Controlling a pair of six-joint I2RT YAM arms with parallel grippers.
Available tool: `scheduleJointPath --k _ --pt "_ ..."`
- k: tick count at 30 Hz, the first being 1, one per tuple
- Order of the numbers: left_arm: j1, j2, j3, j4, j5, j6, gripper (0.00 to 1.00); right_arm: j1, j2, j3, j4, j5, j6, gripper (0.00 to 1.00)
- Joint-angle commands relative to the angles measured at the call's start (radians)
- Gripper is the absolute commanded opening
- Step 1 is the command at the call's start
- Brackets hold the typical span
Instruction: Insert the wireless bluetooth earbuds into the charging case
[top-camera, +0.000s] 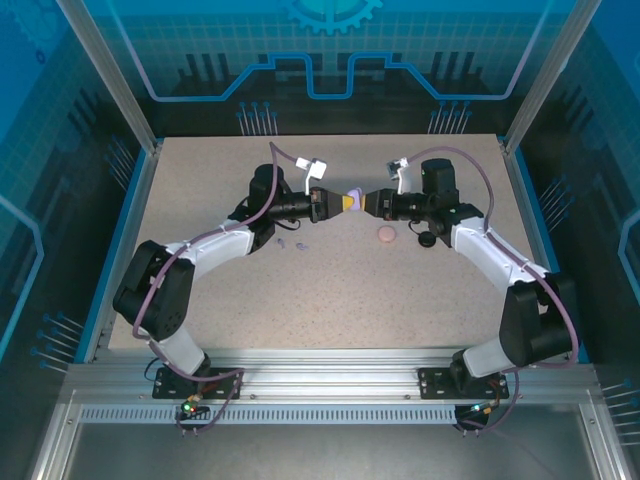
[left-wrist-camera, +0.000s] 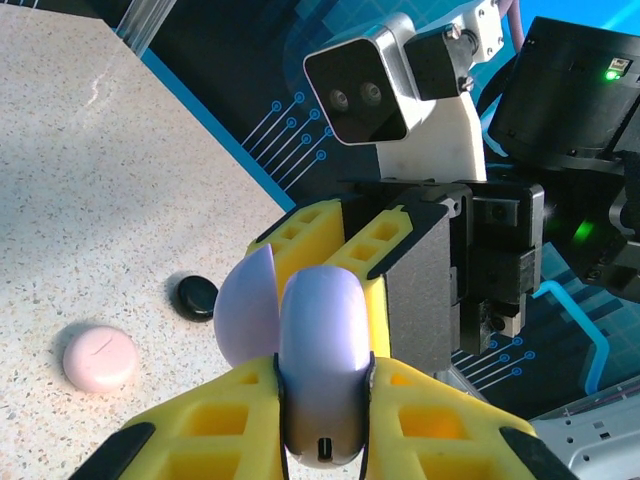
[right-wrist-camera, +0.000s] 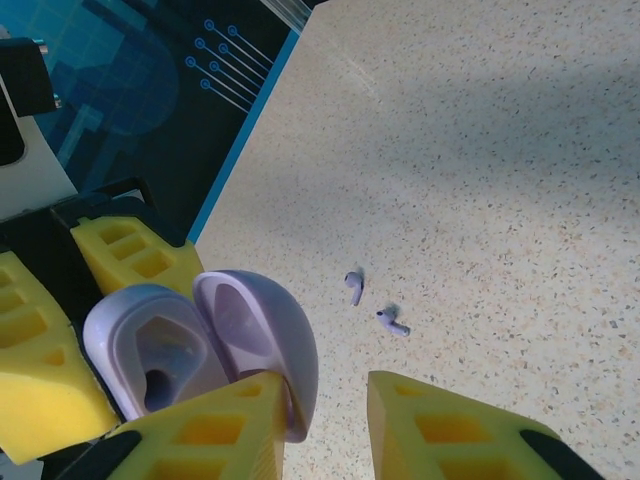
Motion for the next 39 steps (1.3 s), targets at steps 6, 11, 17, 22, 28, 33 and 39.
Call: scheduleJointPath --k 6,11,17,22,28,33,39 --pt "-0.010 0.011 0.047 0.021 0.051 -0.010 0.00 0.030 0.031 0.054 0.039 -0.027 -0.002 0.16" --pt "-0.011 0.013 0.051 0.017 0.048 -0.010 0.00 0.034 0.024 0.051 0.032 -0.030 -0.011 0.00" --pt "-0.012 0.010 0.050 0.012 0.040 -0.008 0.00 0.033 0.007 0.058 0.002 -0.004 -0.028 0.00" --pt "-0.003 -0.016 0.054 -0.019 -0.011 0.008 0.48 0.026 -0.009 0.092 -0.103 0.100 -0.074 0.00" --pt "0.040 -0.116 0.126 -0.325 -0.006 0.172 0.87 0.002 0.006 0.197 -0.288 0.166 -0.248 0.00" --pt "0.074 -0.091 0.344 -0.798 0.102 0.414 0.91 0.001 0.019 0.294 -0.412 0.169 -0.441 0.00" --pt "0.083 0.040 0.577 -1.165 0.232 0.574 0.84 0.024 0.040 0.427 -0.549 0.116 -0.567 0.00"
